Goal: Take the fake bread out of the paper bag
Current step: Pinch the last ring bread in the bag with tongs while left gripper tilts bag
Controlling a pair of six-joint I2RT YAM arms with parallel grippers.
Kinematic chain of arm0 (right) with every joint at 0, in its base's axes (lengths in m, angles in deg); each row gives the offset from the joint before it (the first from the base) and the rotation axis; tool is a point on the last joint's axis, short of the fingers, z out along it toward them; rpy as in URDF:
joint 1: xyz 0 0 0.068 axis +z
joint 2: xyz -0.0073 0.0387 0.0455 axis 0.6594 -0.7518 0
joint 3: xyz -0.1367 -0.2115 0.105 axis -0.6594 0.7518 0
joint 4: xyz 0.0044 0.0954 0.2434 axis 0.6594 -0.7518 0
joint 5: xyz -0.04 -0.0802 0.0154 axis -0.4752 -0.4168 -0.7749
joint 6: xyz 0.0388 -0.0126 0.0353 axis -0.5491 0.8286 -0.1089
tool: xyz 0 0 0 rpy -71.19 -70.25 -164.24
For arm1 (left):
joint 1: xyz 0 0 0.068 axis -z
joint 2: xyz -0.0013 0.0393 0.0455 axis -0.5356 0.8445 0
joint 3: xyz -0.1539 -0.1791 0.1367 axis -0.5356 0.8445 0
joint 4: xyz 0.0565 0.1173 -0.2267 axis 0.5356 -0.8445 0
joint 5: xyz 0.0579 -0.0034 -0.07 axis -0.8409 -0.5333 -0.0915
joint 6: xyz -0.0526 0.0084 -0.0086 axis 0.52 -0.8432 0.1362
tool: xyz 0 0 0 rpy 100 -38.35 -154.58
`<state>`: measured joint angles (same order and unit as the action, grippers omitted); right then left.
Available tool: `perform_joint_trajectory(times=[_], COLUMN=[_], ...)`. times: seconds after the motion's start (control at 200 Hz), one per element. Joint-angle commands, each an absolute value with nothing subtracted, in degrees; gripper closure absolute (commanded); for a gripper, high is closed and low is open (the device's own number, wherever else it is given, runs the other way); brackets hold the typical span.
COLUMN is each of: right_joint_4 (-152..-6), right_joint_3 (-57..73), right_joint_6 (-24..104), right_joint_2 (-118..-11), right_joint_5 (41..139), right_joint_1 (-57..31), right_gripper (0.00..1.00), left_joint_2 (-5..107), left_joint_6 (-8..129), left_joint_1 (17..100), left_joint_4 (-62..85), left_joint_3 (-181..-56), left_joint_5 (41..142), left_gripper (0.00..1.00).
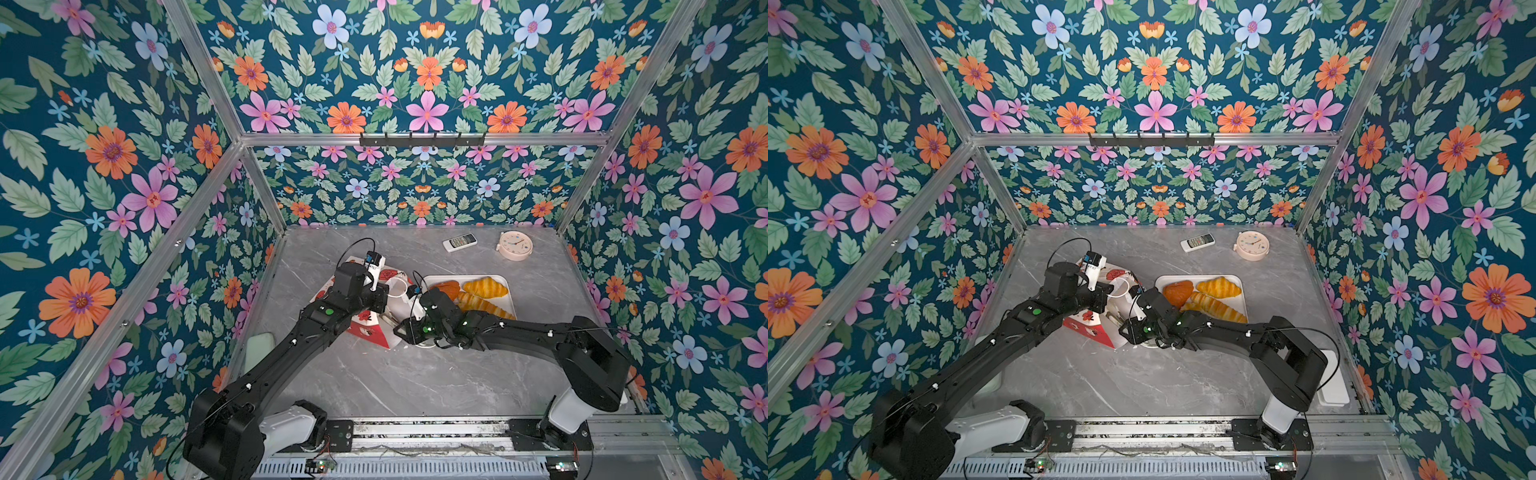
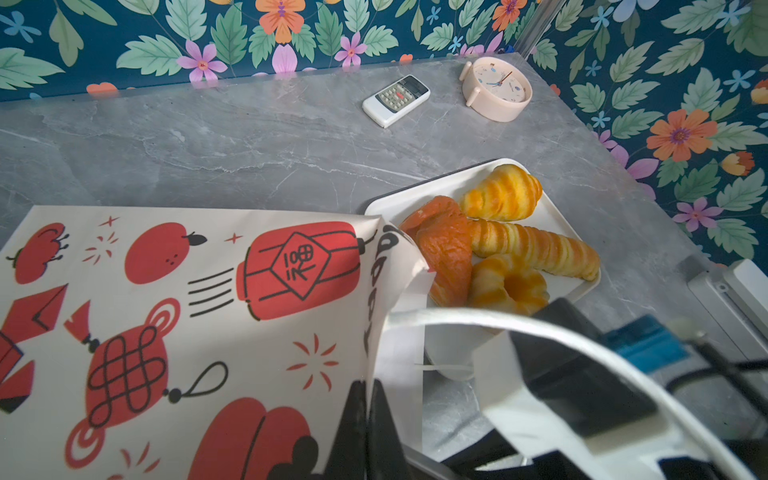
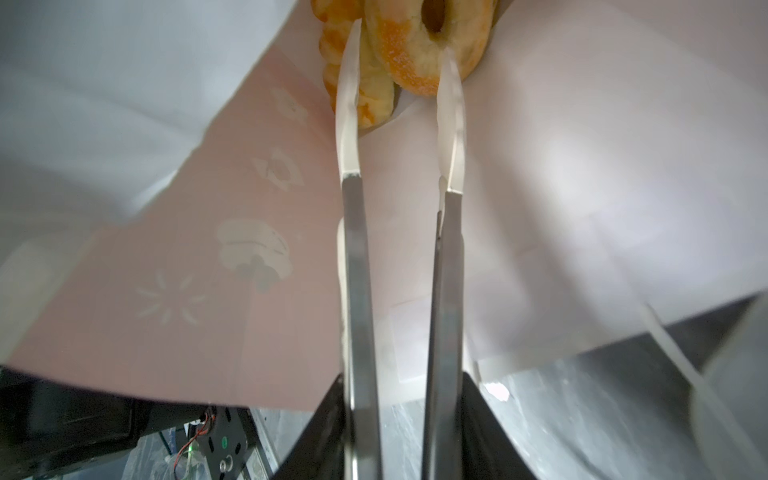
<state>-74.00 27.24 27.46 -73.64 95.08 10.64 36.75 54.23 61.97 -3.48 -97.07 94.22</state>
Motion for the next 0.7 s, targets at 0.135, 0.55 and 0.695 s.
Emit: perform_joint_trajectory(times=[0.135, 0.55, 0.695], right_joint_4=[-67.8, -65.7, -65.9], right_joint_3=[25.3, 21.7, 21.2], right_joint_6=[25.8, 26.4, 26.8], right_joint_2=[-77.3, -81.8, -82.2], right_joint_5=[97.1, 95.1, 94.5], right_joint_1=[10.6, 10.6, 10.5], right_gripper=[0.61, 0.63, 0.73], left_joint_2=[36.6, 35.8, 35.5], left_joint_6=[55.0, 56.2, 56.3], left_joint_1=[61.9, 61.9, 61.9], left_joint_4=[-0.3, 1.8, 2.1], left_joint_3=[-96.5, -94.2, -93.6], left_joint_5=[95.6, 96.7, 95.9], left_gripper=[1.0, 1.0, 1.0])
